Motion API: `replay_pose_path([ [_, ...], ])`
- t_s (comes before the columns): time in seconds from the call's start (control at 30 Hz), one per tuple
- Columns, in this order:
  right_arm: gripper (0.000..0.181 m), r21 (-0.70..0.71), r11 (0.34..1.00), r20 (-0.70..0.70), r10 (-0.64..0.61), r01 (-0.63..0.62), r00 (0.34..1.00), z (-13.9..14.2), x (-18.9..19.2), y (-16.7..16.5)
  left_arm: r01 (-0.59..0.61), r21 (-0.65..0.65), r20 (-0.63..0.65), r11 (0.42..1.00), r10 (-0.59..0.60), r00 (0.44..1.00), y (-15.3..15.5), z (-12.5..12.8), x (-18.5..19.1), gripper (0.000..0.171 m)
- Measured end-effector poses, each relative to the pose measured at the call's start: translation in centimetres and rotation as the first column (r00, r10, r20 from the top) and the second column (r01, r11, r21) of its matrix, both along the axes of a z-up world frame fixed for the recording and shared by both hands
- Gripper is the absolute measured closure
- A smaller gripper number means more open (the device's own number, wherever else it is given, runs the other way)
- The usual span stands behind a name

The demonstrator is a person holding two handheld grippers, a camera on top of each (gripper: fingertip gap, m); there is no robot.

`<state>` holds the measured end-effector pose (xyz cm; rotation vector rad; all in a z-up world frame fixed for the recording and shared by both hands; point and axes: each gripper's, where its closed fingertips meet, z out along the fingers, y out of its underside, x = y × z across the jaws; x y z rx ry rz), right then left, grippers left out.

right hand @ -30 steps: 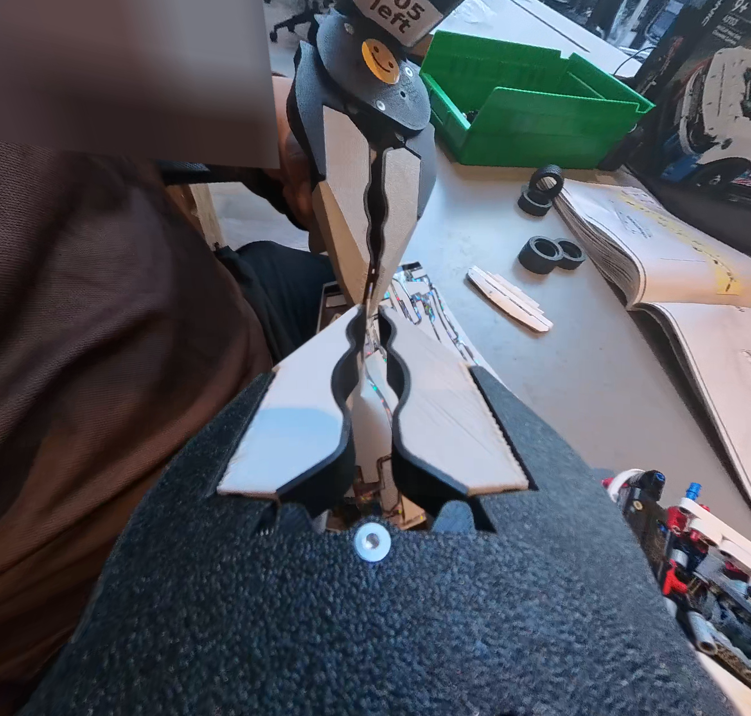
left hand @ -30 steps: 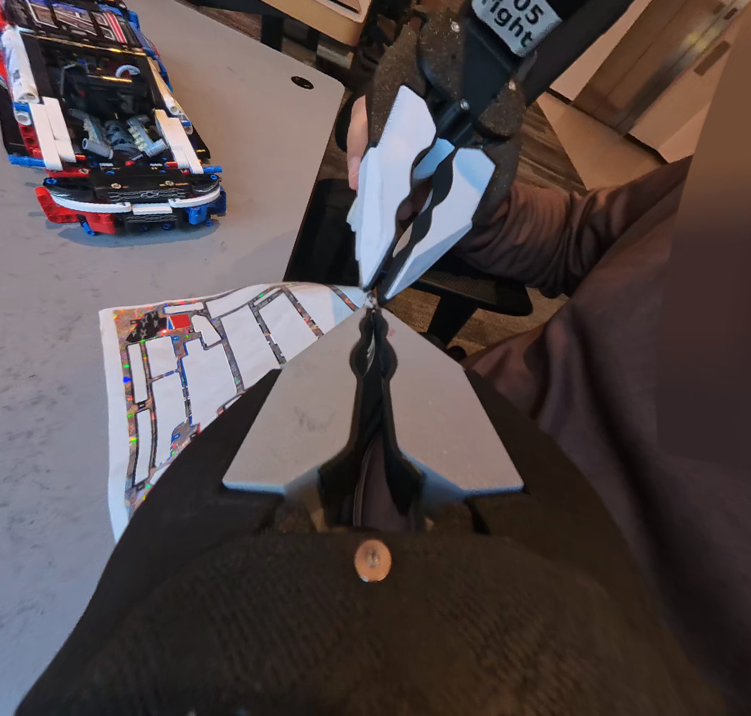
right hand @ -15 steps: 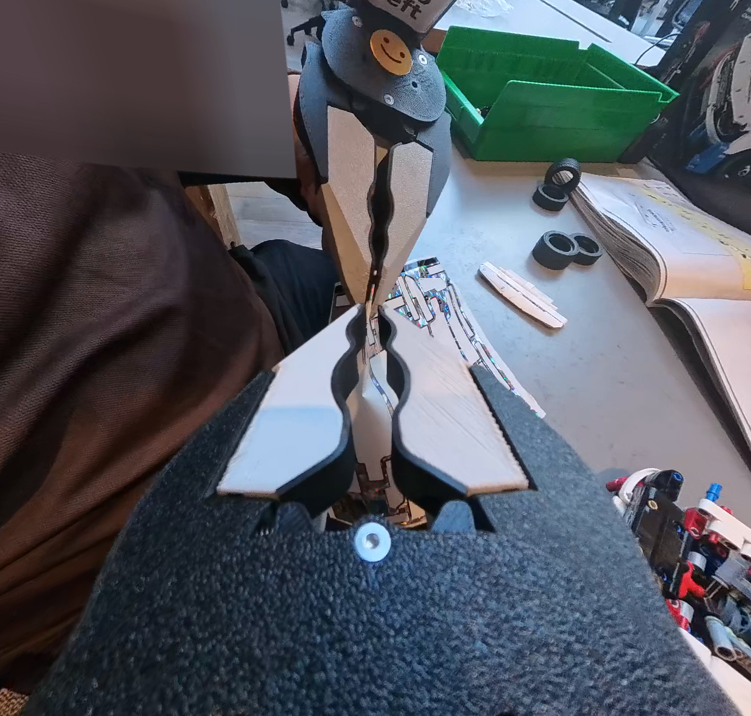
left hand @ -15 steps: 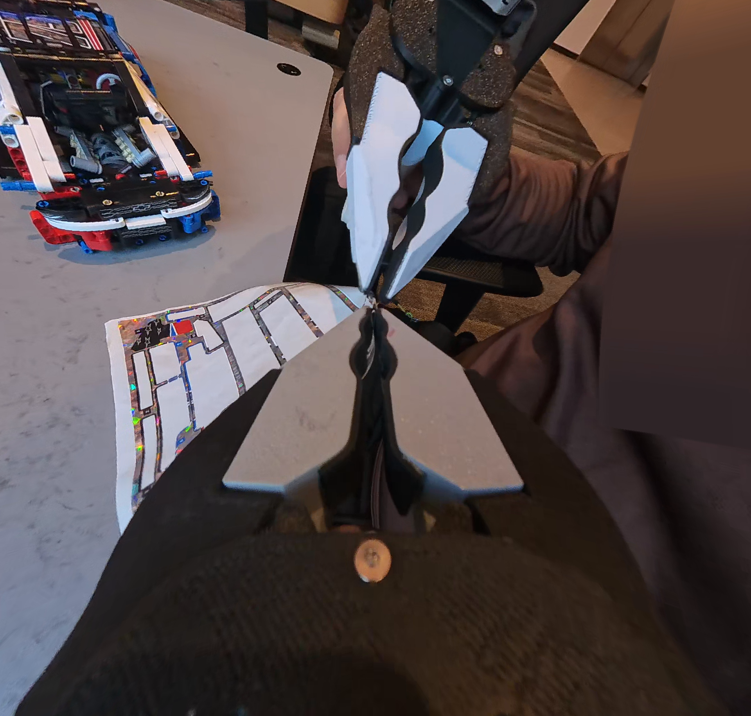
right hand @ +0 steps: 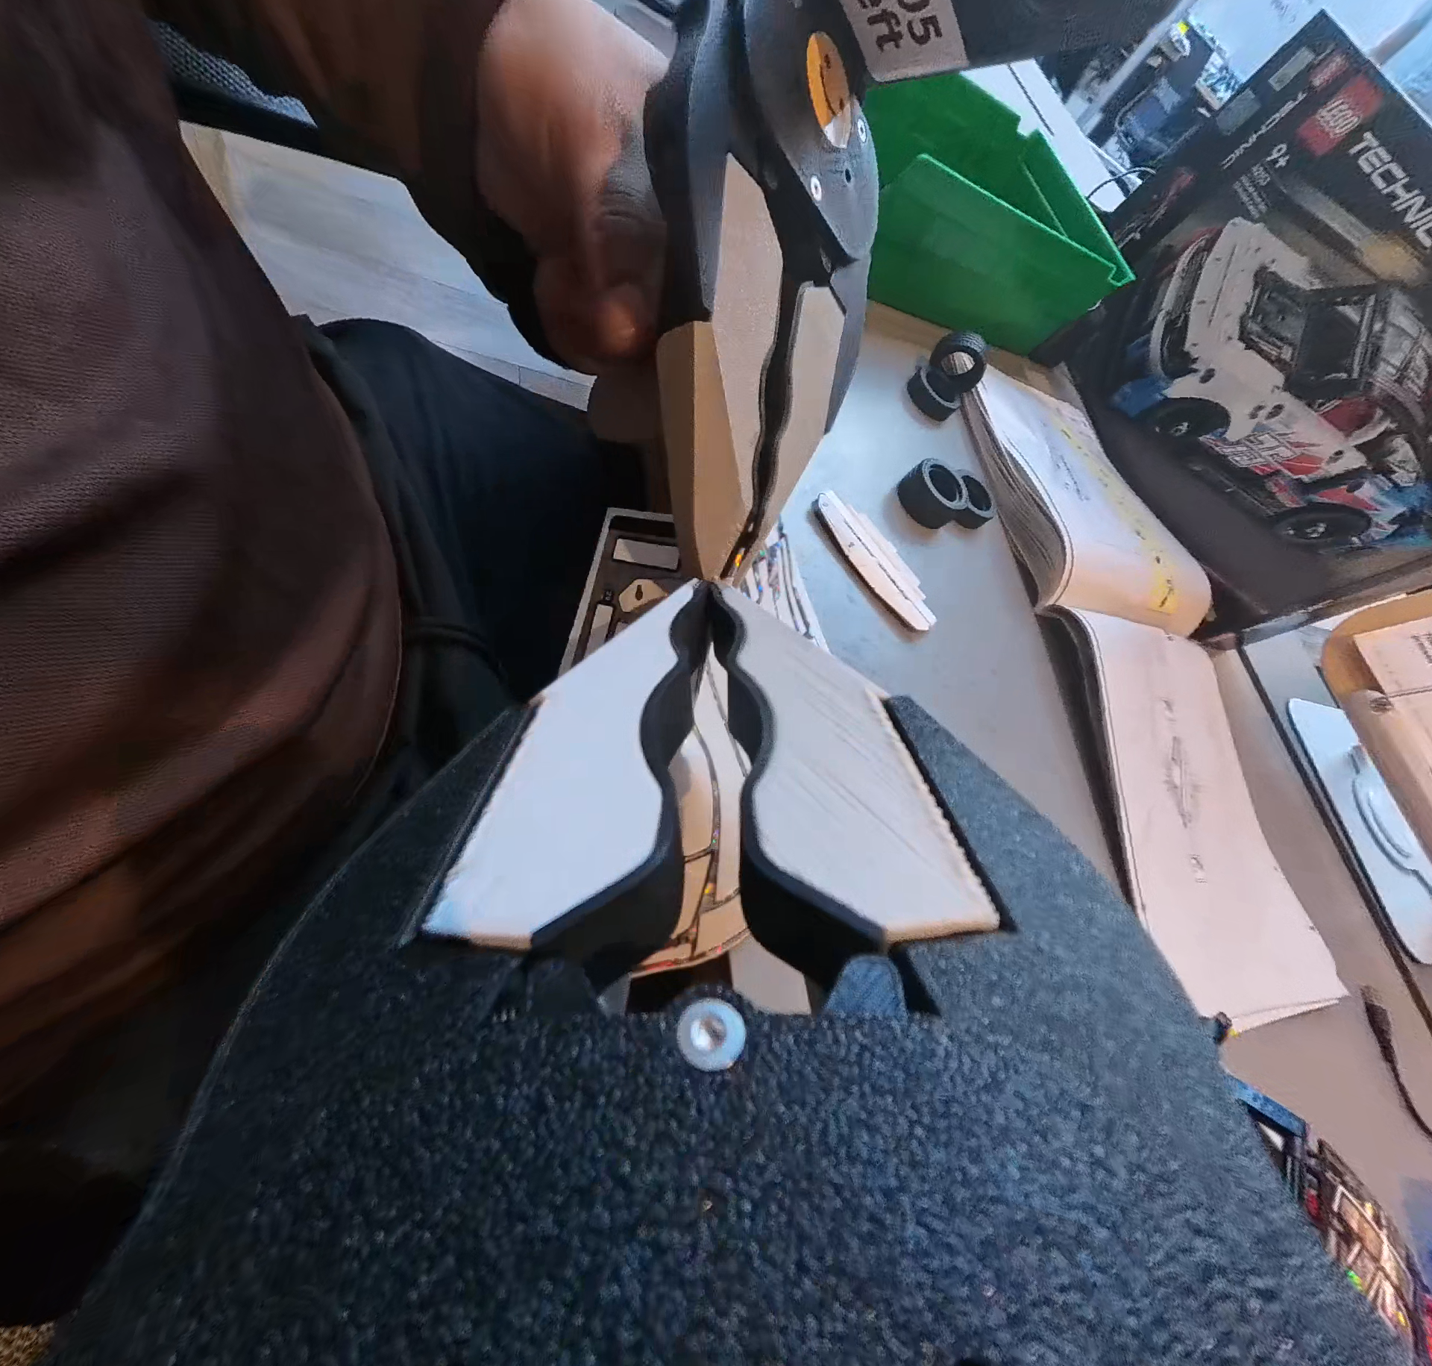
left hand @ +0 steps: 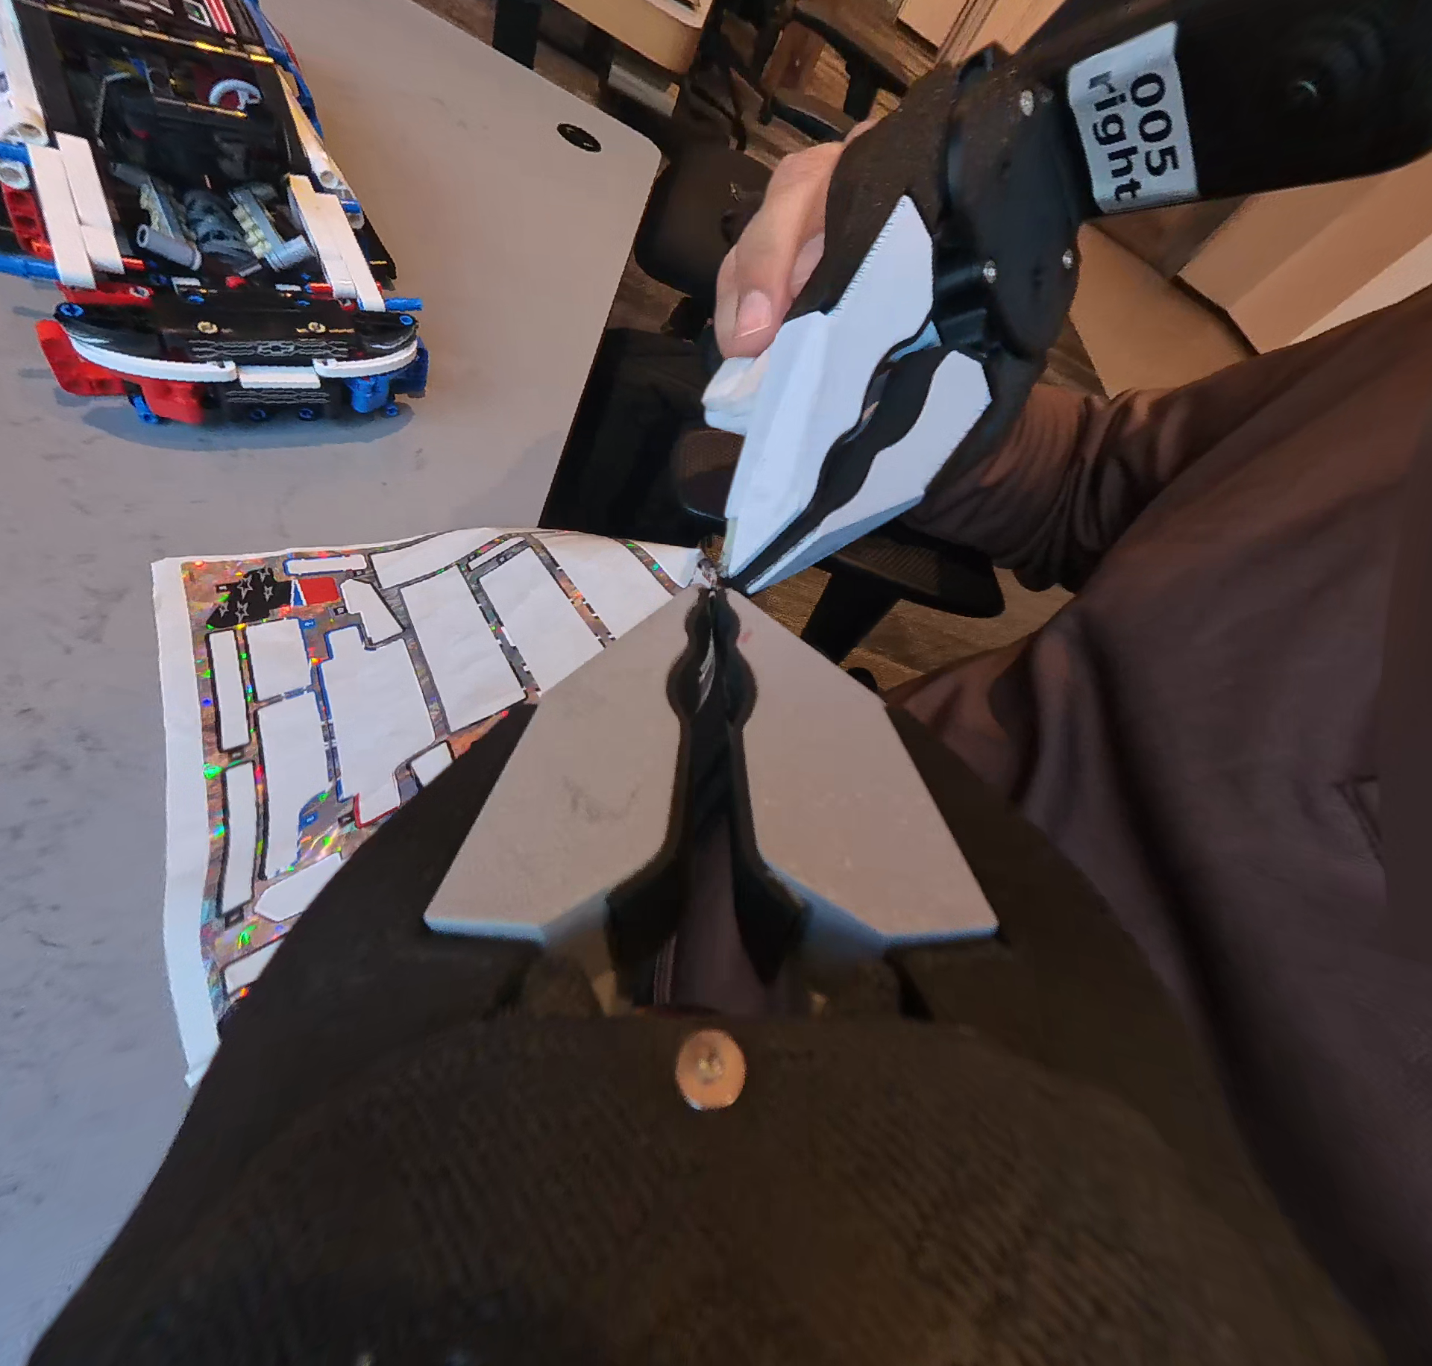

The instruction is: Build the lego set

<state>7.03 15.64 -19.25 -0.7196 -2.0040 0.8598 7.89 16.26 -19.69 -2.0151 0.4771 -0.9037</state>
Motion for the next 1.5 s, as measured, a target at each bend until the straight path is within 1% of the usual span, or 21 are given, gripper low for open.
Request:
replay_pose_path([
  [0.17, 0.181, -0.030, 1.000, 0.004, -0.001, 0.001, 1.000, 0.1, 0.0, 0.1, -0.004, -0.010, 0.024, 1.000, 0.004, 1.000, 0.0, 0.2, 0.0, 0.171],
  [0.3, 0.181, -0.009, 1.000, -0.012, -0.015, 0.015, 1.000, 0.3, 0.0, 0.3, 0.000, -0.047, 0.120, 0.999, 0.006, 0.993, 0.1, 0.4, -0.1, 0.171],
  [0.33, 0.181, -0.009, 1.000, -0.012, -0.018, 0.018, 1.000, 0.3, 0.0, 0.3, 0.003, -0.055, 0.146, 0.998, 0.005, 0.989, 0.0, 0.4, -0.1, 0.169],
  [0.37, 0.181, -0.006, 1.000, -0.008, -0.028, 0.028, 1.000, 0.3, 0.0, 0.5, 0.033, -0.060, 0.192, 0.998, -0.021, 0.981, -0.3, 0.7, 0.2, 0.159],
  [0.43, 0.181, 0.006, 0.999, 0.009, -0.042, 0.042, 0.999, -0.2, -0.1, 0.8, 0.077, -0.052, 0.302, 0.996, -0.058, 0.952, -0.8, 1.6, 0.7, 0.169],
  [0.47, 0.181, -0.002, 0.999, 0.015, -0.036, 0.036, 0.999, -0.4, -0.2, 0.6, 0.046, -0.040, 0.306, 0.998, -0.031, 0.952, -0.5, 1.6, 0.5, 0.171],
  [0.53, 0.181, -0.014, 0.999, 0.038, -0.030, 0.031, 0.999, -0.8, -0.3, 0.5, 0.013, -0.033, 0.227, 0.999, -0.006, 0.974, -0.2, 0.2, 0.1, 0.171],
  [0.63, 0.181, -0.027, 0.998, 0.099, -0.059, 0.062, 0.993, -2.6, -0.6, 1.6, -0.103, -0.036, 0.101, 0.994, 0.106, 0.989, 0.8, -2.4, -2.1, 0.171],
  [0.67, 0.181, -0.032, 0.996, 0.145, -0.083, 0.088, 0.986, -3.7, -0.7, 2.4, -0.112, -0.034, 0.073, 0.993, 0.114, 0.991, 0.6, -3.1, -2.4, 0.171],
  [0.73, 0.181, -0.045, 0.989, 0.186, -0.127, 0.138, 0.974, -5.1, -0.7, 4.0, -0.135, -0.007, -0.049, 0.991, 0.135, 0.990, 0.2, -4.7, -2.9, 0.171],
  [0.8, 0.181, -0.117, 0.983, 0.221, -0.115, 0.143, 0.969, -5.6, -0.7, 4.2, -0.117, 0.081, -0.142, 0.990, 0.128, 0.982, -0.5, -5.2, -2.8, 0.171],
  [0.87, 0.181, -0.181, 0.970, 0.263, -0.114, 0.165, 0.958, -6.7, -1.0, 5.0, -0.127, 0.120, -0.315, 0.985, 0.159, 0.936, -0.4, -7.2, -3.9, 0.171],
  [0.9, 0.181, -0.181, 0.965, 0.299, -0.129, 0.189, 0.946, -7.6, -1.2, 5.7, -0.142, 0.105, -0.402, 0.984, 0.173, 0.899, -0.2, -8.6, -4.7, 0.171],
  [0.97, 0.181, -0.151, 0.966, 0.345, -0.148, 0.210, 0.927, -8.8, -1.6, 6.3, -0.150, 0.051, -0.509, 0.987, 0.155, 0.846, 0.1, -10.6, -5.7, 0.171],
  [1.1, 0.181, -0.022, 0.972, 0.377, -0.210, 0.235, 0.902, -10.6, -2.9, 6.5, -0.161, 0.102, -0.519, 0.982, 0.191, 0.833, 0.6, -10.0, -6.0, 0.171],
  [1.27, 0.181, 0.000, 0.965, 0.365, -0.243, 0.261, 0.899, -10.6, -4.1, 6.5, -0.186, 0.090, -0.471, 0.978, 0.207, 0.858, -1.2, -9.2, -6.8, 0.171],
  [1.33, 0.181, 0.015, 0.965, 0.357, -0.248, 0.260, 0.901, -10.5, -4.6, 6.5, -0.098, 0.118, -0.445, 0.988, 0.140, 0.885, -2.9, -8.4, -5.7, 0.171],
  [1.37, 0.181, 0.009, 0.966, 0.356, -0.246, 0.260, 0.902, -10.5, -4.8, 6.5, -0.031, 0.168, -0.476, 0.985, 0.108, 0.873, -3.7, -8.2, -5.3, 0.171],
  [1.43, 0.181, -0.019, 0.966, 0.362, -0.234, 0.258, 0.902, -10.5, -5.3, 6.4, 0.100, 0.278, -0.611, 0.955, 0.096, 0.786, -4.9, -8.5, -5.4, 0.171],
  [1.47, 0.181, -0.032, 0.966, 0.366, -0.226, 0.255, 0.903, -10.6, -5.4, 6.5, 0.175, 0.289, -0.673, 0.941, 0.069, 0.737, -5.4, -9.0, -5.2, 0.171],
  [1.5, 0.181, -0.042, 0.967, 0.371, -0.219, 0.252, 0.903, -10.6, -5.6, 6.6, 0.231, 0.280, -0.712, 0.932, 0.041, 0.701, -5.9, -9.5, -4.9, 0.164],
])
